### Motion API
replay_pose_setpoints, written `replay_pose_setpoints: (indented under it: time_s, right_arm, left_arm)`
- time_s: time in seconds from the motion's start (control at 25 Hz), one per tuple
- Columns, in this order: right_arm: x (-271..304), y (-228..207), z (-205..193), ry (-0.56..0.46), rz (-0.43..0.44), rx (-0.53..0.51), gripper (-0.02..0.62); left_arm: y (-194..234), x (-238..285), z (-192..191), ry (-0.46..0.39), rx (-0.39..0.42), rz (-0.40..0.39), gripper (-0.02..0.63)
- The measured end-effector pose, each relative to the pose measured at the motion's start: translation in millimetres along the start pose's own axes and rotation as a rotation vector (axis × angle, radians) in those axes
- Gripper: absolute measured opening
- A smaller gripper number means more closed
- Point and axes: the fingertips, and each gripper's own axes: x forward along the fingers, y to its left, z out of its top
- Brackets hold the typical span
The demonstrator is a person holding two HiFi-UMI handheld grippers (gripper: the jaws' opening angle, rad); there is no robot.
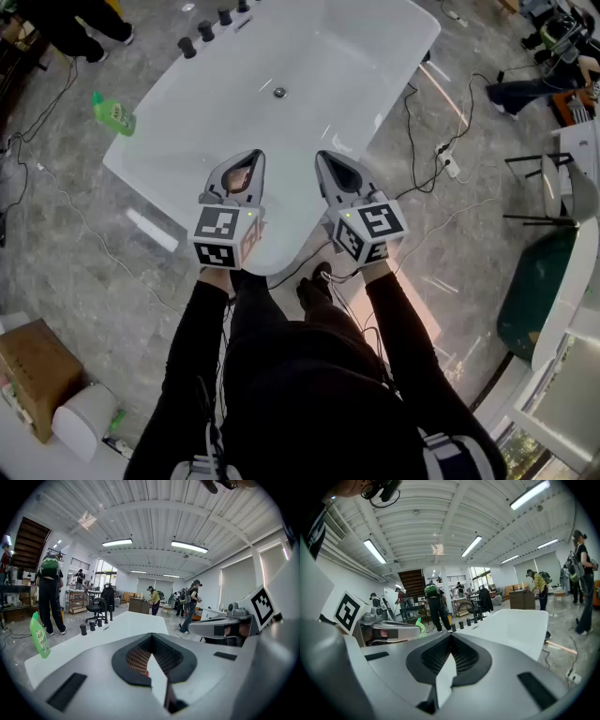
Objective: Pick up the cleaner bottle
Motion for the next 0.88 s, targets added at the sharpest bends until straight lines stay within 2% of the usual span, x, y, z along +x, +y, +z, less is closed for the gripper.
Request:
replay_pose_setpoints:
  time_s: [0.56,0.88]
  right_arm:
    - [9,-3,-6,0.015,0.001,0.017,0.002]
    - [26,8,-12,0.040,0.055,0.049,0.002]
  left_arm:
    - [7,2,-4,0.005,0.005,0.016,0.007]
    - [25,-3,-9,0.013,-0.003,0.052,0.006]
